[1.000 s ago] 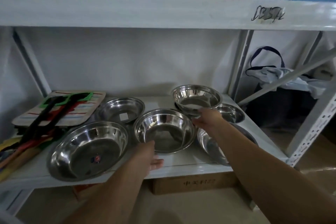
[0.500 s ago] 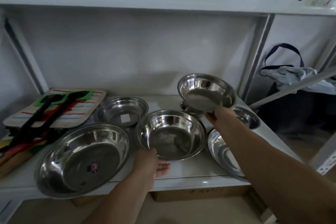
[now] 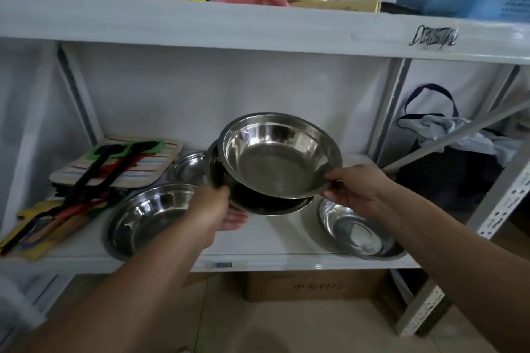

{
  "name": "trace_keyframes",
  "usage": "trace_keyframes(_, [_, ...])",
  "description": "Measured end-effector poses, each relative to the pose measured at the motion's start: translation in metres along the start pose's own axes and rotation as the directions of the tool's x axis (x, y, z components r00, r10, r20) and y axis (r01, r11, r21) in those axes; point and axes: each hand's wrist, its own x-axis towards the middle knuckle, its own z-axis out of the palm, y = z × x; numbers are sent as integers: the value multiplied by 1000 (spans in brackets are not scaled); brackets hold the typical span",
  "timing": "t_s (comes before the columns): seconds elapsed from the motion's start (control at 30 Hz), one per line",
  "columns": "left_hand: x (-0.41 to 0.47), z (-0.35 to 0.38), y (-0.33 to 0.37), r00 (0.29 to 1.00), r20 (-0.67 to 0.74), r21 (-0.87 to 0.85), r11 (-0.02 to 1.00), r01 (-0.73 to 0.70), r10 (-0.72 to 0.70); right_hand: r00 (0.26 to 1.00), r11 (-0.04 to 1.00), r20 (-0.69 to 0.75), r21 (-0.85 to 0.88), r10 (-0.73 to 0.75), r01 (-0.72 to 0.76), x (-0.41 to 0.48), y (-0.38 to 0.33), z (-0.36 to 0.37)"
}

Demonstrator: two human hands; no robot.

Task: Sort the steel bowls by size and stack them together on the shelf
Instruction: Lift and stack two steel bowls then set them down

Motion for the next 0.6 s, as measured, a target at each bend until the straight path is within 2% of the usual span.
trace_keyframes(0.27, [-14,-25,-5,995,76,24,998,-64,62,996,942,-81,-336,-48,18,-11,27,12])
trace_keyframes(0.4, [-15,-50,-2,992,122,65,996,-53,45,1000,986,-14,-165,6,-8,-13,34,29])
trace_keyframes(0.5, [-12,-82,5,989,136,25,998,-53,49,998,981,-14,-187,-61,58,-5,35,54])
trace_keyframes(0.6, [0,-121,14,995,-26,-184,978,-102,99,991,968,-11,-214,-137,131,6,35,91])
